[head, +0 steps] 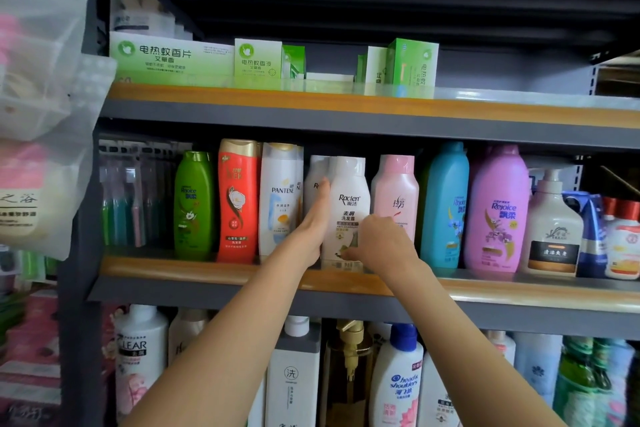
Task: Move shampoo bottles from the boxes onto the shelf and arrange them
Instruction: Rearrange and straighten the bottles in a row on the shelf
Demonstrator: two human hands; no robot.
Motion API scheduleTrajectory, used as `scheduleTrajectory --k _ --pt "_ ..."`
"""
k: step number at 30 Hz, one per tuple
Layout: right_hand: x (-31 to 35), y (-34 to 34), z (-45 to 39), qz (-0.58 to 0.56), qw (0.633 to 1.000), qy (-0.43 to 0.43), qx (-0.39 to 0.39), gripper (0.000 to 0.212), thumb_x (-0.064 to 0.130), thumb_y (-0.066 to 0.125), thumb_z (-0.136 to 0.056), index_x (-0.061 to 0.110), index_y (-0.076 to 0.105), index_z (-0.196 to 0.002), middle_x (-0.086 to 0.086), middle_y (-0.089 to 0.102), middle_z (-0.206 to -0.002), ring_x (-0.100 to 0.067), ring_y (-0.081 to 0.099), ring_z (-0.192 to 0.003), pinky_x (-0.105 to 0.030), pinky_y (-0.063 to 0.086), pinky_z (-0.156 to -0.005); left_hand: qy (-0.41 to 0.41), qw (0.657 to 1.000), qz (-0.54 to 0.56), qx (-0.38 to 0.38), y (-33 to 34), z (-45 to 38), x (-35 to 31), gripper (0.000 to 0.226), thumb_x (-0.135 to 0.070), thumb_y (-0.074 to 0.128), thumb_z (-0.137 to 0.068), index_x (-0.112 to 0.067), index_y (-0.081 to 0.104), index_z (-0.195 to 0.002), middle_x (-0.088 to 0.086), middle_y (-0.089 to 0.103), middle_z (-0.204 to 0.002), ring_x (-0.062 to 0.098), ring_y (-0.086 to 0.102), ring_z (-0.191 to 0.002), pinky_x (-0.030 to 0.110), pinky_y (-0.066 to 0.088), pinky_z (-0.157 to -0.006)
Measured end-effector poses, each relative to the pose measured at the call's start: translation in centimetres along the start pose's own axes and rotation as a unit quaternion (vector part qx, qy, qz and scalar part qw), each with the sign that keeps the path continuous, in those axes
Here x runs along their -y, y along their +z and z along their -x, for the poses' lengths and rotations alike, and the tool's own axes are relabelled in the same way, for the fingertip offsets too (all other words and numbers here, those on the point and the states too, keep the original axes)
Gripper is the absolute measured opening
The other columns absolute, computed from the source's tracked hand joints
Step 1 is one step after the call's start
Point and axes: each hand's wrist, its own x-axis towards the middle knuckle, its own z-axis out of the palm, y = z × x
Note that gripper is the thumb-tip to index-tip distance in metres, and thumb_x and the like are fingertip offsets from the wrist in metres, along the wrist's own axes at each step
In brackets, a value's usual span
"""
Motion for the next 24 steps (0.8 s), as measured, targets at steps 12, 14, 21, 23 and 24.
scheduleTrajectory --k 12,14,21,23,24 --pt "2.4 1.5 -1.0 0.213 0.866 -0.35 -0.287 0.021 0.0 0.066 -0.063 0.001 0.071 -0.083 -0.012 0.07 -0.082 -0.028 0.069 -0.074 -0.033 0.059 -0.063 0.447 0.717 -0.491 -0.212 -5.5 4.4 2.9 0.041 -0.019 0.033 -0.09 -0.006 0.064 -0.114 0.005 0.063 -0.12 0.021 0.055 -0.118 0.031 0.031 -0.102" --pt "2.9 1.8 -1.8 0.305 0.839 -0.356 -0.276 0.041 0.012 0.04 -0.081 0.0 0.069 -0.107 -0.016 0.068 -0.11 -0.029 0.064 -0.106 -0.039 0.051 -0.095 0.461 0.614 -0.601 -0.221 -7.1 4.0 3.6 0.047 -0.022 0.033 -0.084 -0.005 0.064 -0.116 0.006 0.06 -0.127 0.023 0.049 -0.127 0.039 0.026 -0.106" --pt "5.6 1.8 -2.9 0.611 0.774 -0.165 -0.021 0.068 0.043 0.027 -0.098 0.01 -0.002 -0.15 -0.011 -0.004 -0.158 -0.026 -0.008 -0.146 -0.046 -0.007 -0.116 0.456 0.521 -0.69 -0.213 -9.1 3.1 4.9 0.048 -0.027 0.032 -0.087 -0.011 0.063 -0.12 0.004 0.043 -0.146 0.026 0.032 -0.139 0.046 0.023 -0.11" --pt "6.6 2.2 -3.7 0.626 0.767 -0.137 -0.023 0.076 0.05 0.032 -0.094 0.011 -0.003 -0.15 -0.01 -0.002 -0.158 -0.026 -0.005 -0.146 -0.045 -0.005 -0.116 0.463 0.516 -0.686 -0.218 -9.3 3.0 4.9 0.047 -0.028 0.031 -0.089 -0.012 0.063 -0.12 0.003 0.042 -0.146 0.025 0.032 -0.139 0.046 0.023 -0.11" --pt "7.1 2.0 -3.8 0.636 0.762 -0.123 -0.013 0.079 0.052 0.034 -0.093 0.012 -0.003 -0.15 -0.01 -0.002 -0.158 -0.027 -0.004 -0.146 -0.046 -0.004 -0.116 0.467 0.516 -0.684 -0.219 -9.5 3.0 4.9 0.047 -0.029 0.031 -0.09 -0.013 0.063 -0.12 0.003 0.042 -0.146 0.025 0.032 -0.139 0.046 0.023 -0.11"
